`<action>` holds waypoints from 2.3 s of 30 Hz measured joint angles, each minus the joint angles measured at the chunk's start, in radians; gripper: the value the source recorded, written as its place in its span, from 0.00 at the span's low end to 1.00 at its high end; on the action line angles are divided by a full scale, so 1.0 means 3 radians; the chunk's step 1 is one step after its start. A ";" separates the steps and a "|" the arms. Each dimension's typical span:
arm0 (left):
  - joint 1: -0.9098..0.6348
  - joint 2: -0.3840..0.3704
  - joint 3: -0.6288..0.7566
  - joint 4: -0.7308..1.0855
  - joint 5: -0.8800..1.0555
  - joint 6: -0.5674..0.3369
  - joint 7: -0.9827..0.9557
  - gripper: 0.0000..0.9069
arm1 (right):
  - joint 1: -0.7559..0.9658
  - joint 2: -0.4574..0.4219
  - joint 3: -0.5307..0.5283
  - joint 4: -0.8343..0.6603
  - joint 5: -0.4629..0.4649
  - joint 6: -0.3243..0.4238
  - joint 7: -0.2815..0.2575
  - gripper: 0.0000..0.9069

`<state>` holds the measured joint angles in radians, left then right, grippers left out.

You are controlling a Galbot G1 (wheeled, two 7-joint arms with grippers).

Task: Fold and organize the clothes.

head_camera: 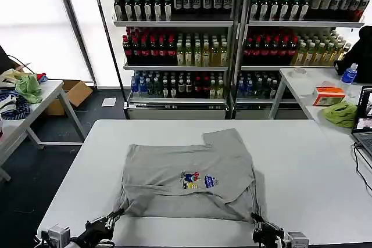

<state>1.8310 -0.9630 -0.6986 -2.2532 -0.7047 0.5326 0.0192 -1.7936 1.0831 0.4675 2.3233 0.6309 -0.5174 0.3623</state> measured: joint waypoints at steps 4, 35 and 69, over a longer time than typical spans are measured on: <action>0.0071 -0.0028 -0.0046 -0.0018 0.0022 0.0003 0.0000 0.63 | -0.0035 -0.0025 0.0047 0.0000 -0.0004 0.0017 -0.0010 0.00; 0.0111 0.0184 -0.0738 0.0057 -0.0109 0.0133 0.0087 1.00 | 0.0716 -0.0485 0.0495 -0.0173 0.0239 -0.0151 -0.0511 1.00; -0.3029 0.0752 0.1353 0.2166 -0.0595 0.0060 0.0530 1.00 | 0.3911 -0.0259 -0.1016 -0.3230 0.0096 -0.0205 -0.1810 1.00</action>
<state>0.9223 -0.7373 -0.2926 -1.6033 -0.8833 0.5506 0.1783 -0.6202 1.0056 0.1626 1.3544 0.6598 -0.5789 -0.1807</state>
